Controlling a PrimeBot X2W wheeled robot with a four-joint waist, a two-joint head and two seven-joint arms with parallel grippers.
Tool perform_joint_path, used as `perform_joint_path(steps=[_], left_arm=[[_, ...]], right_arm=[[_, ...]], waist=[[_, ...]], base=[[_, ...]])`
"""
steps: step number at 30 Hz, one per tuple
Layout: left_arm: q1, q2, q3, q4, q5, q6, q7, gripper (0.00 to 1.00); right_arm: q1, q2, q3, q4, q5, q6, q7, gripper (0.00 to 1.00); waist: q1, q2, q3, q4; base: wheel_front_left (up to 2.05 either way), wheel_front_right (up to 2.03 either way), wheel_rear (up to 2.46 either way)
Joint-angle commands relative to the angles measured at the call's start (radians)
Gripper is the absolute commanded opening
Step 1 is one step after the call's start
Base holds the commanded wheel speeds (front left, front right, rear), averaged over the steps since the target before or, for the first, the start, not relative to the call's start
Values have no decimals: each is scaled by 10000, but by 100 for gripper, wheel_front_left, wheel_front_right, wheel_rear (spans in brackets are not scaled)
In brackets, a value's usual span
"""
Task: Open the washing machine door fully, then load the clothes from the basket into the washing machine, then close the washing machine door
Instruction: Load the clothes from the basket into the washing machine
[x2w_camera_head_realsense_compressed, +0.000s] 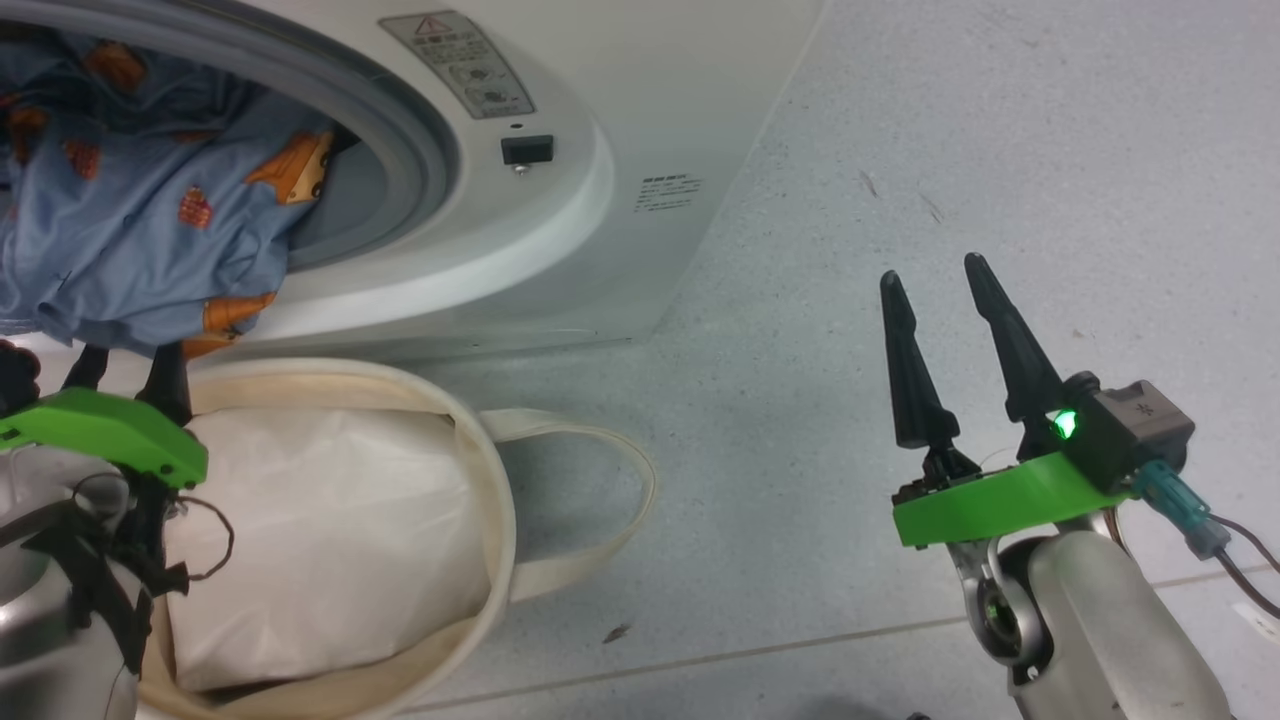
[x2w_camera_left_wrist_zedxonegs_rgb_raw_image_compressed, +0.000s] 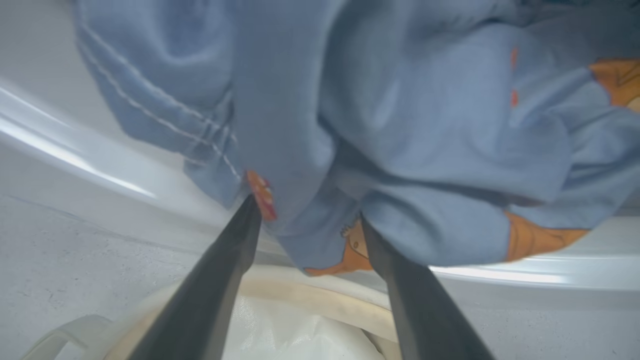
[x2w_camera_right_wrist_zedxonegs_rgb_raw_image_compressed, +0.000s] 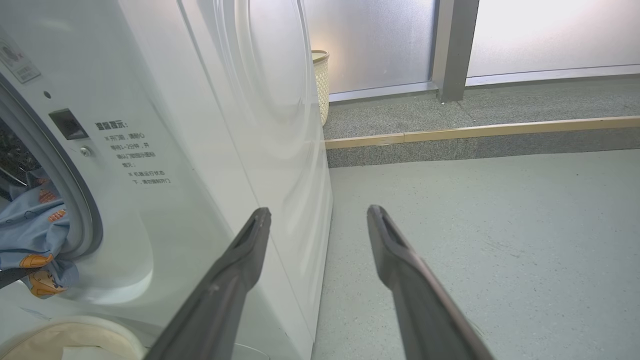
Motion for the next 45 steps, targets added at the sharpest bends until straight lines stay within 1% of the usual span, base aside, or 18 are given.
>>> perform_joint_path(steps=[1,2,3,4,9,13,17,24,29,36,39,41,42,43,45], left_arm=[[-98,557,271,-325,211,-55,-120,100],[-74,576,242,-436,327,-55,-120,78],[-35,568,226,-529,418,-55,-120,4],[17,516,222,-584,453,-55,-120,0],[268,381,-45,-1034,693,-55,-120,0],[549,396,-140,-1777,979,-56,-120,0],[692,440,16,-2669,1370,-56,-120,0],[203,432,-68,-3381,1719,-56,-120,0],[-593,594,-294,-3064,1858,-56,-120,0],[-2002,953,-655,-1751,1882,-56,-120,0],[-2615,1130,-706,-1531,1999,-56,-120,0],[-3034,1322,-459,-2007,2184,-41,-120,0],[-3177,1413,-118,-2608,2301,49,-120,0],[-3153,1413,252,-3108,2394,106,-120,0],[-2921,1304,671,-3616,2721,99,-120,0]], right_arm=[[-18,74,143,-355,-90,2,-122,100],[-22,73,148,-342,-93,2,-122,100],[-30,76,152,-329,-89,2,-122,100],[-33,76,150,-309,-83,2,-122,100],[-26,109,164,-233,-19,2,-122,100],[-45,186,186,-135,97,2,-122,100],[-29,272,226,0,201,2,-122,100],[-60,307,312,69,259,2,-122,100],[-41,311,276,13,207,2,-122,100],[40,296,130,-262,-6,2,-122,100],[45,280,28,-441,-106,2,-122,100],[48,278,-48,-589,-161,2,-122,100],[44,286,-96,-668,-191,2,-122,100],[46,298,-142,-729,-218,2,-122,100],[74,317,-188,-768,-260,2,-122,100]], waist=[[0,0,-15,33],[0,0,-26,54],[0,0,-42,81],[0,0,-74,114],[0,0,-264,261],[0,0,-467,398],[0,0,-619,504],[0,0,-615,354],[0,0,-353,-1],[0,0,278,-540],[0,0,543,-706],[0,0,721,-773],[0,0,809,-803],[0,0,867,-822],[0,0,924,-849]], base=[[0,0,0],[0,0,0],[0,0,0],[0,0,0],[0,0,0],[0,0,0],[0,0,0],[0,0,0],[0,0,0],[0,0,0],[0,0,0],[0,0,0],[0,0,0],[0,0,0],[0,0,0]])
